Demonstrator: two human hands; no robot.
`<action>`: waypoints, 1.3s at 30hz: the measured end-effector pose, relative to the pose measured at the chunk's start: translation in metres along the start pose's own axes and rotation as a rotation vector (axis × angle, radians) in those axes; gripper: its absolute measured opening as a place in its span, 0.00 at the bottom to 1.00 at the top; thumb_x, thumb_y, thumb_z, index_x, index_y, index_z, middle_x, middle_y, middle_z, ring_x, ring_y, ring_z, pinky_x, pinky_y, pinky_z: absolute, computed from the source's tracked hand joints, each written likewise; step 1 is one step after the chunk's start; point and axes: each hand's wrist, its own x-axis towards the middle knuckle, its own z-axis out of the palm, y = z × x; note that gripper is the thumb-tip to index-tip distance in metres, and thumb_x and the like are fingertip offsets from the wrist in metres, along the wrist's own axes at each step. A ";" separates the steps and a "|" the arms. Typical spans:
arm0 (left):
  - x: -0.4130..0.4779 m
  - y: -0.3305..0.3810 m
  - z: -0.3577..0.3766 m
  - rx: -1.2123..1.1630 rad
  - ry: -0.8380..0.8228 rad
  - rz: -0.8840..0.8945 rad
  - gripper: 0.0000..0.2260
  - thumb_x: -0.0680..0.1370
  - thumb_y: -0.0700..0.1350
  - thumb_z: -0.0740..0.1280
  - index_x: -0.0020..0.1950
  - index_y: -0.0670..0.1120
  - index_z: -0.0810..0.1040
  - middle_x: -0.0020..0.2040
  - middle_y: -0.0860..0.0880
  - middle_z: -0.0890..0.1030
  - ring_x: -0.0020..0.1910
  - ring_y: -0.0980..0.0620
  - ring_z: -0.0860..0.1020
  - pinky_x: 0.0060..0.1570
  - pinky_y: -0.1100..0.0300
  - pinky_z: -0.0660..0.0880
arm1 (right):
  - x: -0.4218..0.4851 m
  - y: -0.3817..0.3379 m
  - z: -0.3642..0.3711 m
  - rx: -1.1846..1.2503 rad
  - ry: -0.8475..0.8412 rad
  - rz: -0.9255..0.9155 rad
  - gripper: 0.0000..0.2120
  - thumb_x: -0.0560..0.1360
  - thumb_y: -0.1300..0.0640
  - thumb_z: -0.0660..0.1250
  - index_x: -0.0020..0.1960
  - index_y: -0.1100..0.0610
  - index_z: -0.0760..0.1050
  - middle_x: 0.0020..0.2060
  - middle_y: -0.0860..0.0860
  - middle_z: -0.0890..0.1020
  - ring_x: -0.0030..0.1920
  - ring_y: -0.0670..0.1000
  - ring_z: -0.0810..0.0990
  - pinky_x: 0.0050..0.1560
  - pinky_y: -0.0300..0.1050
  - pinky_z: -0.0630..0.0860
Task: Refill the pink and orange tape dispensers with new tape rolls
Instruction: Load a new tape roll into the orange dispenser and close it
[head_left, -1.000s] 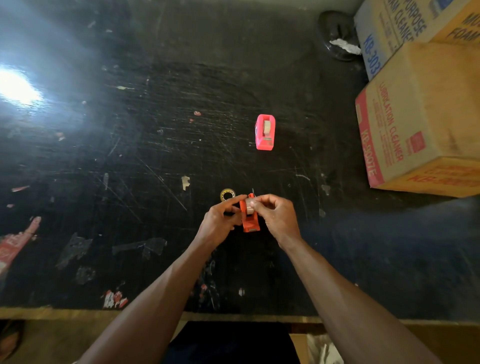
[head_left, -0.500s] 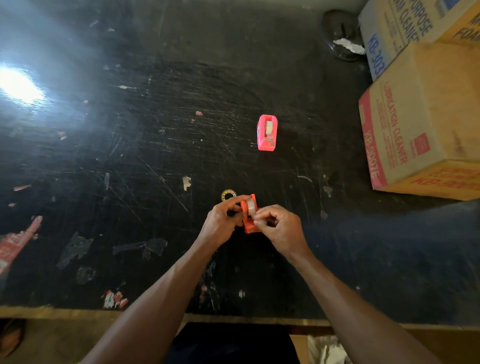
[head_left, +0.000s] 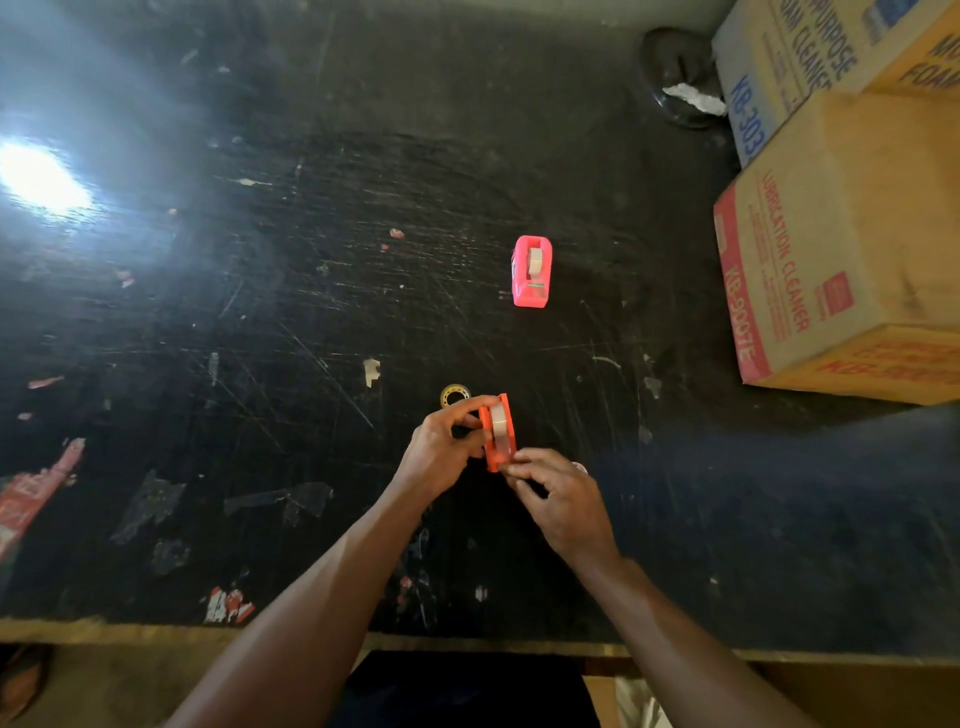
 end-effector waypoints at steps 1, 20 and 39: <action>0.000 0.000 0.000 0.001 -0.003 -0.004 0.21 0.81 0.41 0.69 0.70 0.61 0.76 0.56 0.53 0.81 0.46 0.54 0.86 0.35 0.68 0.77 | -0.002 0.000 0.002 -0.019 0.003 -0.022 0.11 0.75 0.62 0.77 0.56 0.55 0.87 0.58 0.48 0.86 0.58 0.41 0.82 0.64 0.25 0.70; 0.000 0.011 -0.005 0.039 -0.007 -0.049 0.24 0.80 0.39 0.69 0.74 0.57 0.73 0.59 0.48 0.82 0.51 0.54 0.84 0.46 0.62 0.80 | -0.016 -0.019 -0.004 0.148 0.024 0.194 0.25 0.75 0.55 0.77 0.71 0.52 0.77 0.68 0.43 0.79 0.68 0.37 0.73 0.72 0.34 0.69; 0.058 -0.014 -0.068 0.707 0.404 0.058 0.27 0.83 0.52 0.62 0.81 0.50 0.62 0.81 0.43 0.63 0.82 0.42 0.57 0.79 0.43 0.59 | 0.027 -0.057 0.046 0.217 0.187 0.741 0.28 0.74 0.48 0.76 0.71 0.51 0.72 0.63 0.47 0.76 0.55 0.42 0.77 0.48 0.30 0.73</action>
